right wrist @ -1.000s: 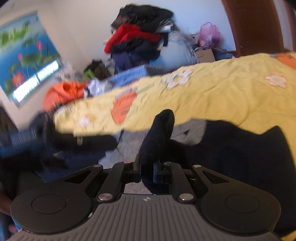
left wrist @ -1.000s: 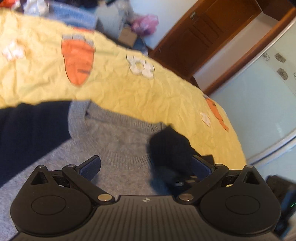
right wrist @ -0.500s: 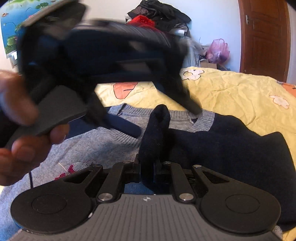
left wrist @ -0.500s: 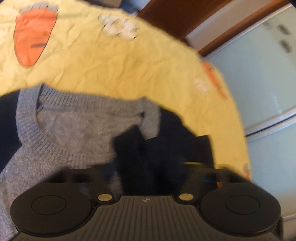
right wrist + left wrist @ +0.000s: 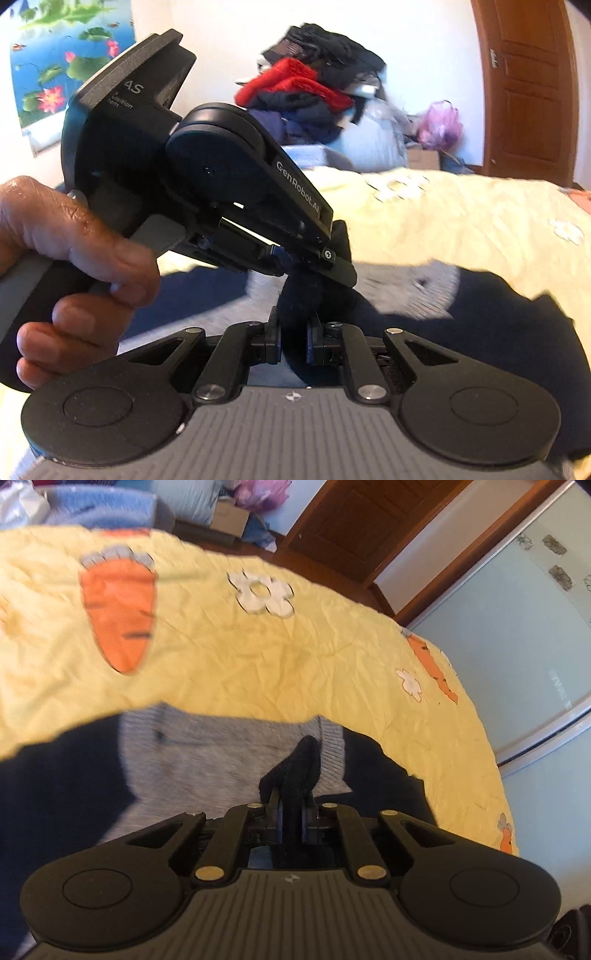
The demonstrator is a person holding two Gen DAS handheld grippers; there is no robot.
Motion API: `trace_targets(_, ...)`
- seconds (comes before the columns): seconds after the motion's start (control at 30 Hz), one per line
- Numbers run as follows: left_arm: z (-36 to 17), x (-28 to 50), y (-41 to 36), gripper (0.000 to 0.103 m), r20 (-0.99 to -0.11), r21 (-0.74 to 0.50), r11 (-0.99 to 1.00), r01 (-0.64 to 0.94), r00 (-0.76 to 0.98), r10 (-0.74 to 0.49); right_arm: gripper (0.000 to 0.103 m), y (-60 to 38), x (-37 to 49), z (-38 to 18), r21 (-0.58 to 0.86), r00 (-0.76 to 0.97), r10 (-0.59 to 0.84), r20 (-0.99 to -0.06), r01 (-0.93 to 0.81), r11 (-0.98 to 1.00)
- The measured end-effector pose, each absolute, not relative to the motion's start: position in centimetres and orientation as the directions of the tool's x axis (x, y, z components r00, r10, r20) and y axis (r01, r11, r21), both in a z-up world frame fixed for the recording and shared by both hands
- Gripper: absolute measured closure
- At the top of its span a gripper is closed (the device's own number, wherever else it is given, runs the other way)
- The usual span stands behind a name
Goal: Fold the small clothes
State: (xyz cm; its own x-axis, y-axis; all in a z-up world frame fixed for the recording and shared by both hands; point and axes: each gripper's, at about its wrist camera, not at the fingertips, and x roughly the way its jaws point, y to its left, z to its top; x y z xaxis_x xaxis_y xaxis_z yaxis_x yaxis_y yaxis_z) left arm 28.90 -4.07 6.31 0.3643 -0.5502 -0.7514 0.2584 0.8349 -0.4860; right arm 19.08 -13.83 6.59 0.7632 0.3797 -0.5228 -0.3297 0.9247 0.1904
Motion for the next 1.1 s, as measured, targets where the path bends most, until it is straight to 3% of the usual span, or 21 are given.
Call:
trace_targets(0.33, 2.4, 28.9, 1.1, 0.093, -0.796, -0.408, 0.887, 0.215, 0.392, -0.461, 0.084, -8.6, 20.9, 4.4, 0.202, 0.698, 0.385, -0.604, -0.333, 0.921)
trace_targets(0.37, 2.0, 28.6, 1.6, 0.090, -0.800, -0.415, 0.889, 0.192, 0.388, -0.457, 0.080, -8.0, 21.1, 3.9, 0.184, 0.672, 0.379, -0.637, -0.344, 0.921)
trace_targets(0.47, 1.5, 27.4, 3.4, 0.077, -0.804, -0.433, 0.892, 0.129, 0.391, -0.447, 0.048, -8.6, 20.6, 3.4, 0.250, 0.617, 0.457, -0.641, -0.394, 0.884)
trace_targets(0.5, 1.7, 26.9, 4.1, 0.077, -0.802, -0.435, 0.893, 0.115, 0.402, -0.442, 0.033, -9.2, 20.0, 3.8, 0.265, 0.612, 0.470, -0.636, -0.400, 0.878)
trace_targets(0.53, 2.1, 26.3, 4.8, 0.077, -0.804, -0.425, 0.899, 0.105, 0.413, -0.428, 0.032, -10.3, 19.2, 4.5, 0.281, 0.610, 0.494, -0.619, -0.415, 0.865)
trace_targets(0.67, 5.5, 23.9, 6.4, 0.077, -0.791, -0.281, 0.959, 0.035, 0.557, -0.252, 0.031, -16.7, 17.0, 6.5, 0.289, 0.665, 0.495, -0.559, -0.404, 0.868)
trace_targets(0.73, 6.9, 22.8, 6.6, 0.076, -0.716, -0.393, 0.916, 0.079, 0.599, -0.358, 0.031, -20.2, 17.1, 7.0, 0.282, 0.709, 0.447, -0.545, -0.347, 0.894)
trace_targets(0.87, 5.7, 22.5, 3.7, 0.059, -0.651, -0.581, 0.805, 0.125, 0.522, -0.551, 0.030, -25.6, 20.5, 5.9, 0.312, 0.732, 0.332, -0.595, -0.170, 0.935)
trace_targets(0.93, 3.8, 22.1, 2.0, 0.059, -0.660, -0.581, 0.802, 0.139, 0.497, -0.564, 0.030, -26.5, 21.5, 4.7, 0.307, 0.705, 0.294, -0.645, -0.113, 0.945)
trace_targets(1.0, 1.4, 21.7, 1.2, 0.060, -0.722, -0.527, 0.843, 0.109, 0.465, -0.512, 0.030, -26.7, 21.8, 3.5, 0.273, 0.683, 0.277, -0.676, -0.117, 0.955)
trace_targets(1.03, 0.7, 21.1, 1.5, 0.061, -0.700, -0.529, 0.840, 0.125, 0.494, -0.515, 0.030, -26.9, 21.6, 2.8, 0.245, 0.678, 0.277, -0.681, -0.145, 0.959)
trace_targets(1.07, 0.5, 20.6, 1.9, 0.062, -0.686, -0.521, 0.841, 0.147, 0.513, -0.515, 0.033, -26.5, 21.3, 2.5, 0.177, 0.688, 0.240, -0.685, -0.163, 0.971)
trace_targets(1.1, 0.4, 20.3, 2.4, 0.063, -0.683, -0.516, 0.844, 0.148, 0.524, -0.509, 0.045, -26.0, 21.1, 2.4, 0.086, 0.699, 0.178, -0.693, -0.165, 0.983)
